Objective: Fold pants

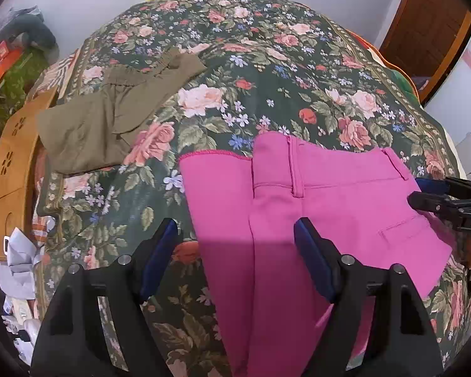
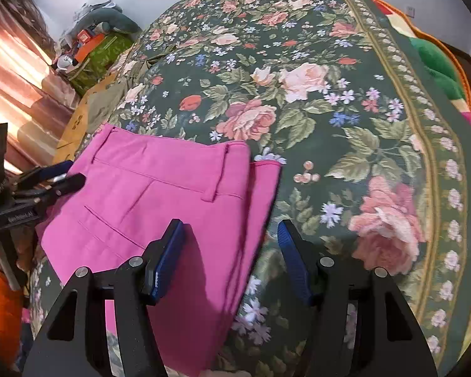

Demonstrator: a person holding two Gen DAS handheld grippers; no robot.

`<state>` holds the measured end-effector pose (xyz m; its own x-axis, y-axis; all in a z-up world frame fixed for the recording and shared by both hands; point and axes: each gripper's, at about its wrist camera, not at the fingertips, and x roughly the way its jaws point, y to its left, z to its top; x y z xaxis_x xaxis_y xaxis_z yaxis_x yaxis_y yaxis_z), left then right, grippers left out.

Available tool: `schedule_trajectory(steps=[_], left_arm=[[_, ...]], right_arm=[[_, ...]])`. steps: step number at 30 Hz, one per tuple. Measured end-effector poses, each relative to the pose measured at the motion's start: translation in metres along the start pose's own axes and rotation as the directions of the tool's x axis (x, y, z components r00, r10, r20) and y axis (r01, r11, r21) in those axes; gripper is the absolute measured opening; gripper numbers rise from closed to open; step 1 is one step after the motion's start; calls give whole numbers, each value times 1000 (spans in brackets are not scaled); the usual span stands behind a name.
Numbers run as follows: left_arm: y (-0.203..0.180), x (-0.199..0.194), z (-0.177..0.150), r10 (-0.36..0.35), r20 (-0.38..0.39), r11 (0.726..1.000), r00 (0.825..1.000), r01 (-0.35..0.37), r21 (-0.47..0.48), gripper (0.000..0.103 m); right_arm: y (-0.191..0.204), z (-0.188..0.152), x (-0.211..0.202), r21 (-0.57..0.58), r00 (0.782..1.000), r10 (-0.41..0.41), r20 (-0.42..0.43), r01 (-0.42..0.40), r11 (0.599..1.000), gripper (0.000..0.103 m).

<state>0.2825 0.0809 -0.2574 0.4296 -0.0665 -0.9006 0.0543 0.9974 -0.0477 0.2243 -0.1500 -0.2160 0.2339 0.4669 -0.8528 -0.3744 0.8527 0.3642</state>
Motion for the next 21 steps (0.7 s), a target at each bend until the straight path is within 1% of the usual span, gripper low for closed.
schedule_trajectory(steps=[1, 4, 5, 7, 8, 9, 10, 12, 13, 14, 15, 16, 17, 19, 21], left_arm=[[1, 2, 0, -12, -3, 1000, 1000, 12, -8, 76], [8, 5, 1, -82, -21, 996, 996, 81, -48, 67], [12, 7, 1, -125, -30, 990, 992, 123, -76, 61], [16, 8, 0, -168, -28, 982, 985, 164, -95, 55], [15, 8, 0, -183, -26, 979, 983, 180, -91, 49], [14, 7, 0, -187, -23, 979, 982, 184, -84, 46], [11, 6, 0, -183, -21, 981, 983, 181, -77, 44], [5, 3, 0, -171, -10, 984, 985, 170, -49, 34], [2, 2, 0, -162, -5, 986, 987, 162, -38, 31], [-1, -1, 1, -145, 2, 989, 989, 145, -23, 24], [-3, -3, 2, -134, 9, 991, 991, 134, -15, 17], [-4, -6, 2, -120, 17, 993, 993, 120, -7, 14], [-5, -8, 3, -105, 28, 994, 994, 106, -5, 11], [-5, -14, 5, -83, 52, 997, 995, 83, 0, 10], [-9, -21, 6, -47, 78, 999, 996, 46, 22, 10]], right_arm=[[2, 0, 1, -3, 1000, 4, -1, -4, 1000, 58], [5, 1, 7, -6, 1000, 24, -10, -24, 1000, 59], [6, 2, 9, -9, 1000, 23, -13, -24, 1000, 57], [5, 3, 10, -4, 999, 34, -16, -34, 999, 53], [5, 3, 11, 0, 999, 41, -16, -41, 999, 48], [5, 3, 11, 3, 999, 46, -17, -46, 999, 44], [6, 3, 12, 4, 999, 47, -17, -47, 999, 41], [7, 3, 12, 1, 999, 43, -14, -43, 999, 32], [8, 4, 11, -5, 999, 36, -10, -36, 999, 28], [8, 4, 9, -10, 1000, 25, -3, -25, 1000, 22], [9, 5, 8, -19, 1000, 18, 5, -18, 1000, 18], [10, 6, 6, -29, 1000, 13, 9, -13, 1000, 17], [11, 8, 6, -36, 1000, 9, 14, -9, 999, 15], [15, 10, 1, -57, 999, 1, 33, 1, 998, 13], [20, 13, -5, -83, 999, -8, 51, 12, 996, 13]])
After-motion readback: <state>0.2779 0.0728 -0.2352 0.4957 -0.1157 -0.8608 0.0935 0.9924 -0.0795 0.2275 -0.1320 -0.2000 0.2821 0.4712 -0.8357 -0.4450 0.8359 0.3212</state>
